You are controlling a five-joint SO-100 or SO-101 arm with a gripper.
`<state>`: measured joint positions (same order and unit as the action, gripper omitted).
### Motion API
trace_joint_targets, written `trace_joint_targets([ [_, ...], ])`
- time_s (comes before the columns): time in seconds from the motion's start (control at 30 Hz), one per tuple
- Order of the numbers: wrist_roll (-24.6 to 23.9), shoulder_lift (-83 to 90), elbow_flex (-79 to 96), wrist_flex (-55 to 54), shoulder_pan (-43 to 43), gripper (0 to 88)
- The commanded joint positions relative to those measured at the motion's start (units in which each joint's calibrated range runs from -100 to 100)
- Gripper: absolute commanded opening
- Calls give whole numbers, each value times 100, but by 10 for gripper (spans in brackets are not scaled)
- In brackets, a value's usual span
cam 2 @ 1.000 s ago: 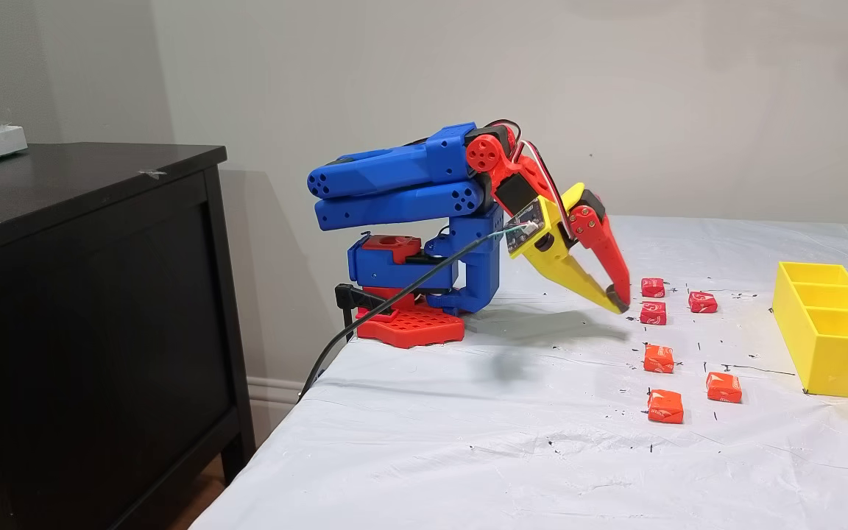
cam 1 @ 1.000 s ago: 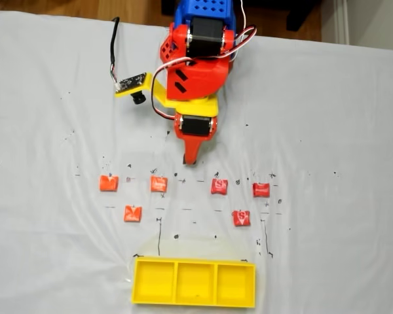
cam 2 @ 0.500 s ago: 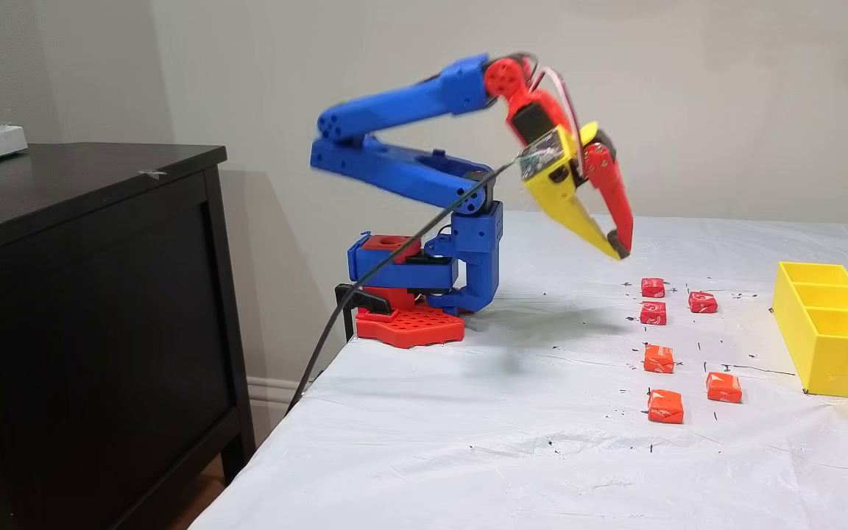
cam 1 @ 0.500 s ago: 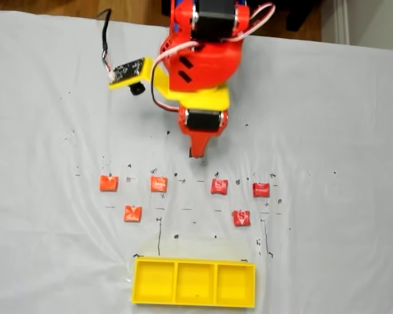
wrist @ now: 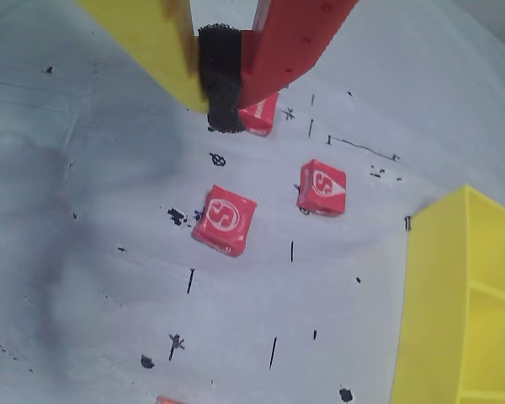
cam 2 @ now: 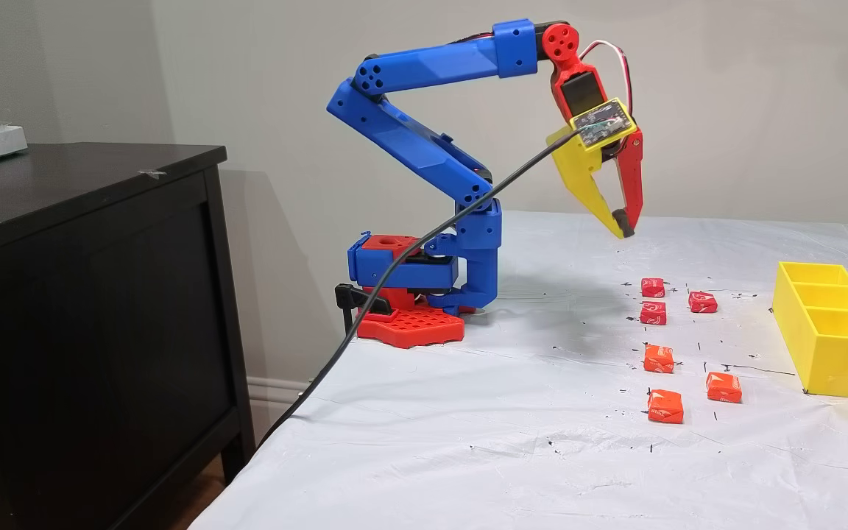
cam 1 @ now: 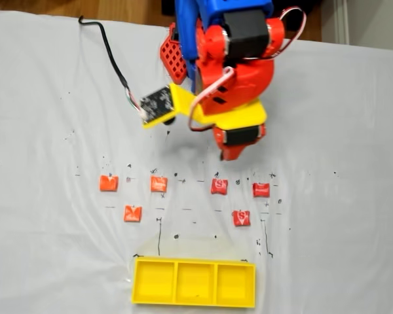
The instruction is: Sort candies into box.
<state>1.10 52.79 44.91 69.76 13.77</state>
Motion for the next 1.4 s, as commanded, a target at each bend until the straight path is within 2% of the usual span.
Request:
trace_joint_targets([
  [0.0,-54,-182,-581,-71,262,0],
  [0.3,20,-1895,-2247,388,253,1],
  [0.47,20,-1827,-1710,-63,371,24],
  [0.87,-73,-2616,-1564,-120,797,69],
  [1.37,-122,-3328,-1510,-447,1023,196],
])
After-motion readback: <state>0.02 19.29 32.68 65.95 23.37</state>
